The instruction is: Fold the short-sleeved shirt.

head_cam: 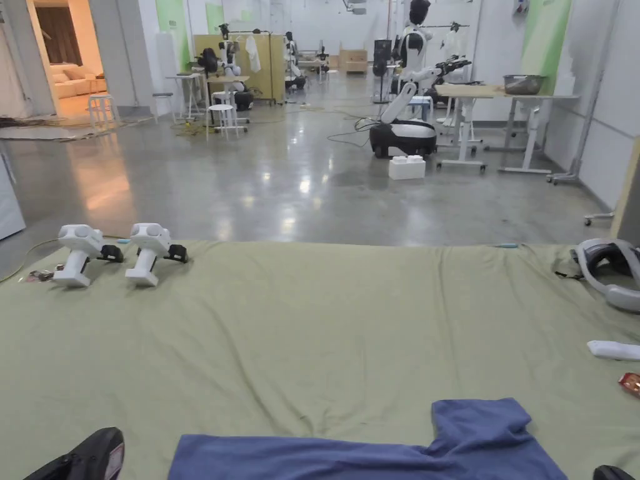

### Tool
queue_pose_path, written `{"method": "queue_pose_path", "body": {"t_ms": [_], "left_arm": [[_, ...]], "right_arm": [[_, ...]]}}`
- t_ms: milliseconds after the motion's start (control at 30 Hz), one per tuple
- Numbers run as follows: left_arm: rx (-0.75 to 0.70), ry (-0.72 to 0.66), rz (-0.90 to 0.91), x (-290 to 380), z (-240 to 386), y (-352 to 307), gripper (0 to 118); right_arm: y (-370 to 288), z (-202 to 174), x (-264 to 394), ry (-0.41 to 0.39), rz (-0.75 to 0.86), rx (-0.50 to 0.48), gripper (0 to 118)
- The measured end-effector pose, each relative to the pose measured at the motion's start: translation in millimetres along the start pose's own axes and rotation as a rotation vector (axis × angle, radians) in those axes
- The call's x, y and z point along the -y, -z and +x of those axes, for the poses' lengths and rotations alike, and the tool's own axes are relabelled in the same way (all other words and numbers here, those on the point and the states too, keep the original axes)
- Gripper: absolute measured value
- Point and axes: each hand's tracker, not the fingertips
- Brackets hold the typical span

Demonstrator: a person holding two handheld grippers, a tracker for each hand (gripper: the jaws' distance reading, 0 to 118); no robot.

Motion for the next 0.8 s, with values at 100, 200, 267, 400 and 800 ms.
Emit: {"method": "queue_pose_path", "body": {"t_ms": [100, 200, 267, 400, 800], "left_arm": [[-0.008, -0.025, -0.106, 9.9, -13.6, 31.0, 1], [0.106, -0.139, -0.29, 35.3, -38.4, 118.6, 3], [0.133, -0.249, -0.378, 58.9, -59.0, 173.0, 28], [0.085, -0.299, -0.559, 113.3, -89.1, 274.0, 79], [-0.051, -0.159, -0.897, 224.8, -103.3, 431.2, 65]], "right_arm": [[8.3, -0.1, 8.5, 0.005, -0.028, -0.004, 3], [20.0, 2.5, 19.1, 0.026, -0.078, -0.037, 3], [27.8, 5.2, 27.4, 0.03, -0.117, -0.036, 3], [41.0, 13.9, 48.1, 0.06, -0.218, -0.025, 3], [73.5, 53.3, 106.8, 0.19, -0.488, 0.077, 3]]}}
